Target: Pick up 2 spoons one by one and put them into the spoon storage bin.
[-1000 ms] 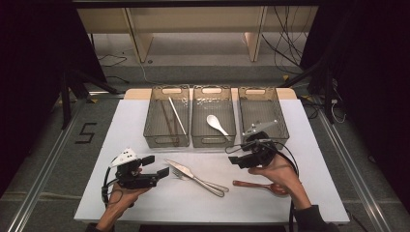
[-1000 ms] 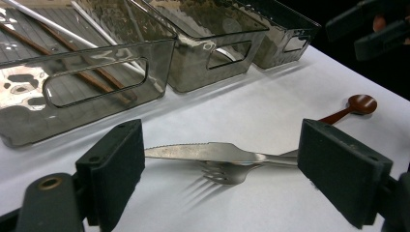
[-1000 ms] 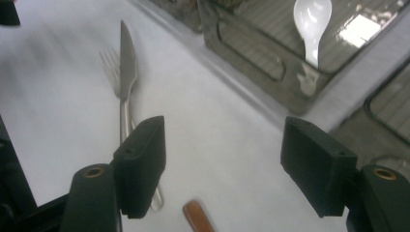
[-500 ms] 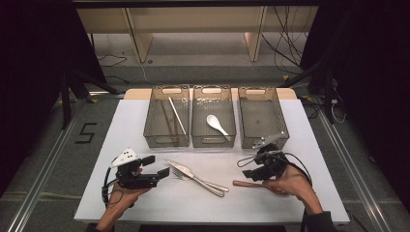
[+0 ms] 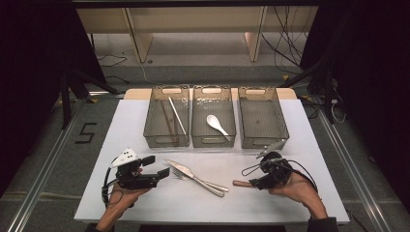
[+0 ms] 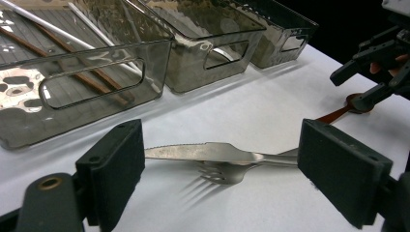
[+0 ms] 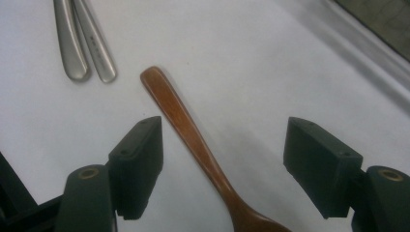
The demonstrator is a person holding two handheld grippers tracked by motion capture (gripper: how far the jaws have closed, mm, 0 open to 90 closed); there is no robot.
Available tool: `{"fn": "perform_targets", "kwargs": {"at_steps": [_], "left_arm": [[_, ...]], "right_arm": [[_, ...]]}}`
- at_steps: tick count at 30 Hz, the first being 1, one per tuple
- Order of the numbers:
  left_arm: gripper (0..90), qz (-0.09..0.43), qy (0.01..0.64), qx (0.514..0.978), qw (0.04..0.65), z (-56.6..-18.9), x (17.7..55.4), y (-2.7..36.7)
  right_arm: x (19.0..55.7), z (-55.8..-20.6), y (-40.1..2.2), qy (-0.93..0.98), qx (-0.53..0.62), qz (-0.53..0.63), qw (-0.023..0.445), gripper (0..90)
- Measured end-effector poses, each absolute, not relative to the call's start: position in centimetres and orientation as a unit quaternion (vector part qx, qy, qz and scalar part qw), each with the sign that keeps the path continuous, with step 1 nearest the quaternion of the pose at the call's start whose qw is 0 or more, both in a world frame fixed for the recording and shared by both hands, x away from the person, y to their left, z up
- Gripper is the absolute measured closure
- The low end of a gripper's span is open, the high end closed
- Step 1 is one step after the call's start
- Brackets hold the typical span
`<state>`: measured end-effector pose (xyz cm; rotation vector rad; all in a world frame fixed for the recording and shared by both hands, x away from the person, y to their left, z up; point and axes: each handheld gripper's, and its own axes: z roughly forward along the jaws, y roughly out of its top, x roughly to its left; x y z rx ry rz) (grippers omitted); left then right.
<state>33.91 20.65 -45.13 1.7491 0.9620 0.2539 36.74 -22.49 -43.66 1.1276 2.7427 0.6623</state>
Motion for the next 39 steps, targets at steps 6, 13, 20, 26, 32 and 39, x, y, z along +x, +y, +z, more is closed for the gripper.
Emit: {"fn": "perform_targets", "kwargs": {"at_steps": [6, 13, 20, 26, 32, 39], "left_arm": [[16.7, 0.106, 0.404, 0.735, 0.534, -45.1, 33.9, 20.6], [16.7, 0.105, 0.405, 0.734, 0.535, -45.1, 33.9, 20.6], [16.7, 0.106, 0.405, 0.734, 0.535, -45.2, 33.9, 20.6], [16.7, 0.105, 0.405, 0.734, 0.535, -45.2, 33.9, 20.6], [16.7, 0.104, 0.404, 0.736, 0.533, -45.2, 33.9, 20.6], [16.7, 0.105, 0.404, 0.737, 0.532, -45.2, 33.9, 20.5]], "right_arm": [[36.6, -44.1, -22.7, 0.904, 0.375, 0.2, 0.051, 31.2], [36.5, -44.5, -22.8, 0.91, 0.369, 0.179, 0.051, 33.9], [36.5, -45.1, -22.7, 0.919, 0.36, 0.151, 0.052, 38.8], [36.3, -45.5, -22.5, 0.926, 0.351, 0.126, 0.058, 44.1], [36.3, -45.7, -22.4, 0.929, 0.348, 0.115, 0.054, 52.2], [36.1, -45.6, -22.1, 0.931, 0.346, 0.107, 0.054, 62.1]]}}
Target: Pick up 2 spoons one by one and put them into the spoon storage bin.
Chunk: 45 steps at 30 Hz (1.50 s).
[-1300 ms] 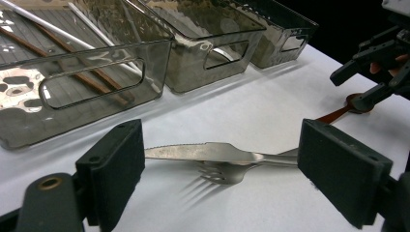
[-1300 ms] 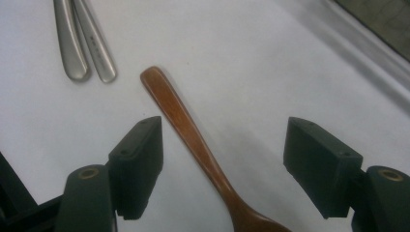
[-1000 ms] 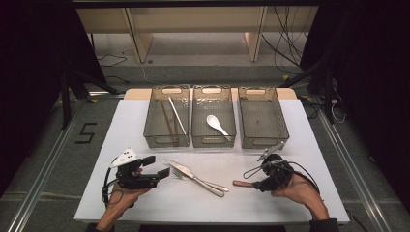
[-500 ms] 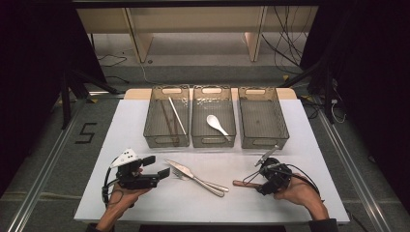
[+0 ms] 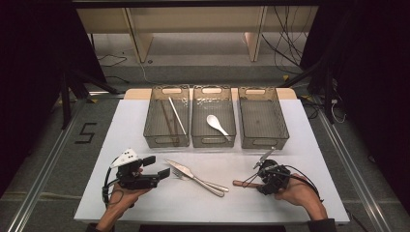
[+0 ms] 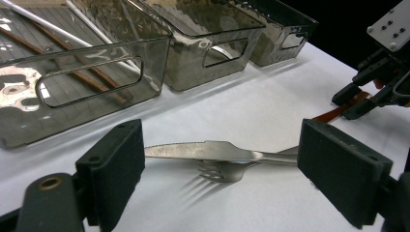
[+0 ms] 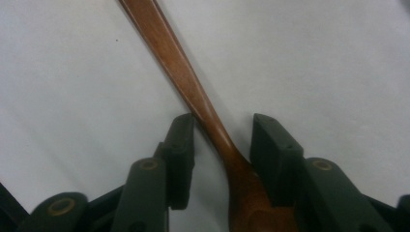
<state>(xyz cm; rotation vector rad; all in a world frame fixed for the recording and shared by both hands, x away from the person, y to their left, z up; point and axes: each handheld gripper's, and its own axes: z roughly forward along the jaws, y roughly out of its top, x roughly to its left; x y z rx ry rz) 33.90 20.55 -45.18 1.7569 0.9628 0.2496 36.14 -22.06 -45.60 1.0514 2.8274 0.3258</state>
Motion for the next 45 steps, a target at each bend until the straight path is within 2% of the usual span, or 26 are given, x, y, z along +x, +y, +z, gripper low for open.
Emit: {"fn": "perform_targets", "kwargs": {"at_steps": [10, 19, 31, 45], "left_arm": [[16.7, 0.106, 0.402, 0.739, 0.531, -45.2, 33.9, 20.5], [16.7, 0.105, 0.402, 0.739, 0.531, -45.2, 33.9, 20.5], [16.7, 0.106, 0.404, 0.737, 0.53, -45.2, 33.9, 20.5], [16.7, 0.106, 0.406, 0.734, 0.534, -45.2, 33.9, 20.5]], "right_arm": [[36.0, -45.6, -21.8, 0.937, 0.329, 0.106, 0.05, 80.6], [35.8, -45.3, -21.5, 0.94, 0.319, 0.108, 0.054, 82.1], [35.8, -42.6, -21.0, 0.931, 0.315, 0.169, 0.07, 82.4], [39.4, -39.3, -19.9, 0.892, 0.347, 0.265, 0.114, 82.3]]}}
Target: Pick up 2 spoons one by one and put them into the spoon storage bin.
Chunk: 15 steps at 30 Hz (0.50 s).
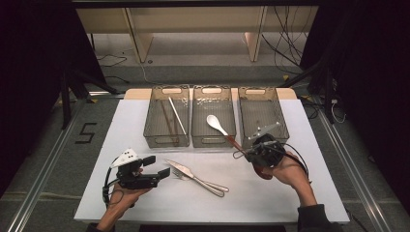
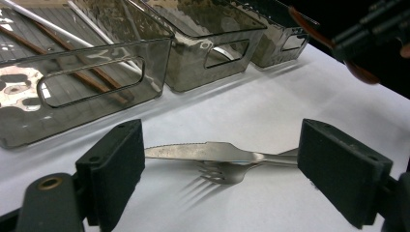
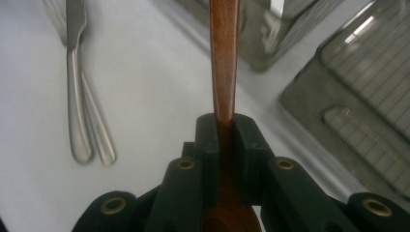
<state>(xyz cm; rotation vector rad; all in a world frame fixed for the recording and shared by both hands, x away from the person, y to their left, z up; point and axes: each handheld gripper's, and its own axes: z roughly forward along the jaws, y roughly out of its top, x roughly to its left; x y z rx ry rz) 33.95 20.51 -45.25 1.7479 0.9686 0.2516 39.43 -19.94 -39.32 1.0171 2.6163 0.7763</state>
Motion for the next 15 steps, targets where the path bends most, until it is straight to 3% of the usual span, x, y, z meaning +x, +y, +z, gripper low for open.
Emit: {"fn": "perform_targets", "kwargs": {"at_steps": [15], "left_arm": [[16.7, 0.107, 0.406, 0.733, 0.536, -45.3, 33.9, 20.6]], "right_arm": [[44.6, -36.7, -16.5, 0.87, 0.363, 0.306, 0.135, 82.2]]}}
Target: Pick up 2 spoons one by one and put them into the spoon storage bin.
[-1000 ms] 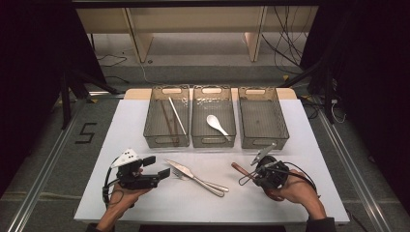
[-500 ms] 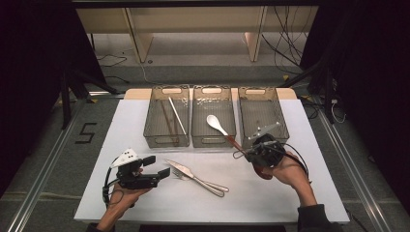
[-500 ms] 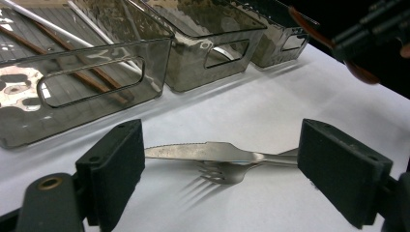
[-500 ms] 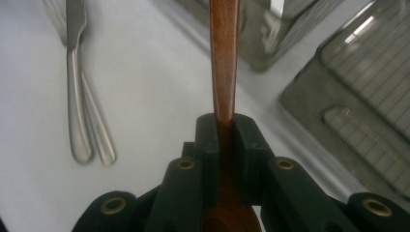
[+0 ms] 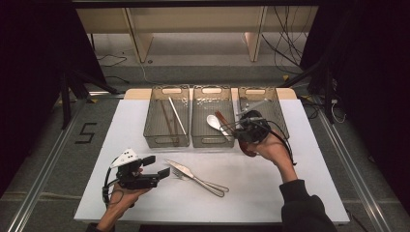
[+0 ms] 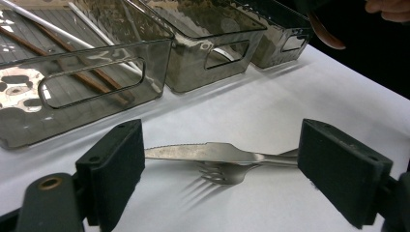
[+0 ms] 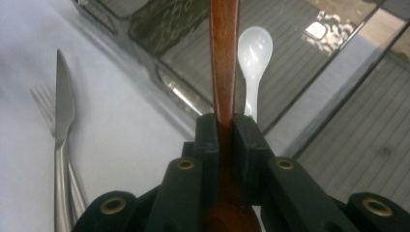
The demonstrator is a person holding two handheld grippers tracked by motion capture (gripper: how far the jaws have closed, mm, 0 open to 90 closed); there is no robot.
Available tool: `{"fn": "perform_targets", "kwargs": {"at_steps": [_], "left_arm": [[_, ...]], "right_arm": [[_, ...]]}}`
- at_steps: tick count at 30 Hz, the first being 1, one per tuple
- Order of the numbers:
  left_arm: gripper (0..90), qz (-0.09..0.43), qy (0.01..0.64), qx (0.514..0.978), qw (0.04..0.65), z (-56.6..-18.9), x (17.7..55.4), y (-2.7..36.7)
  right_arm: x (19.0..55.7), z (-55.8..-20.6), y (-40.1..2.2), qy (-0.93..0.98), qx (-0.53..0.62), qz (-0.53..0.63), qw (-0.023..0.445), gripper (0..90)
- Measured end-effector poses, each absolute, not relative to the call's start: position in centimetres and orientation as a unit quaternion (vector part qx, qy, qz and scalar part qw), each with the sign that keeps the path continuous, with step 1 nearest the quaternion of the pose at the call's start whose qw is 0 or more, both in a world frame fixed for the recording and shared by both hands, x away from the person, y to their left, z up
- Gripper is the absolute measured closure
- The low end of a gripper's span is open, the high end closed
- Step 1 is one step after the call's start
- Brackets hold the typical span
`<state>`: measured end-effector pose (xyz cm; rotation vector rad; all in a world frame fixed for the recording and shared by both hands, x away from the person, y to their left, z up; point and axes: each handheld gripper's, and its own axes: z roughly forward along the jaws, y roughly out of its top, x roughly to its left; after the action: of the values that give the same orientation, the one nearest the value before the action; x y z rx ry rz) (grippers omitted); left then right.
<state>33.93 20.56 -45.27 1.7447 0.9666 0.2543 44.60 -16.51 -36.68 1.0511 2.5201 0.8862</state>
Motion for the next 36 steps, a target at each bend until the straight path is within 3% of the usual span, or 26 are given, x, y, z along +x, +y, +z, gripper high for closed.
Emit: {"fn": "perform_targets", "kwargs": {"at_steps": [13, 36], "left_arm": [[16.7, 0.109, 0.405, 0.732, 0.537, -45.2, 33.9, 20.6], [16.7, 0.107, 0.4, 0.736, 0.536, -45.3, 33.9, 20.5]], "right_arm": [[48.0, -35.2, -13.5, 0.859, 0.372, 0.321, 0.145, 82.3], [51.5, -36.0, -11.1, 0.846, 0.403, 0.316, 0.149, 82.1]]}}
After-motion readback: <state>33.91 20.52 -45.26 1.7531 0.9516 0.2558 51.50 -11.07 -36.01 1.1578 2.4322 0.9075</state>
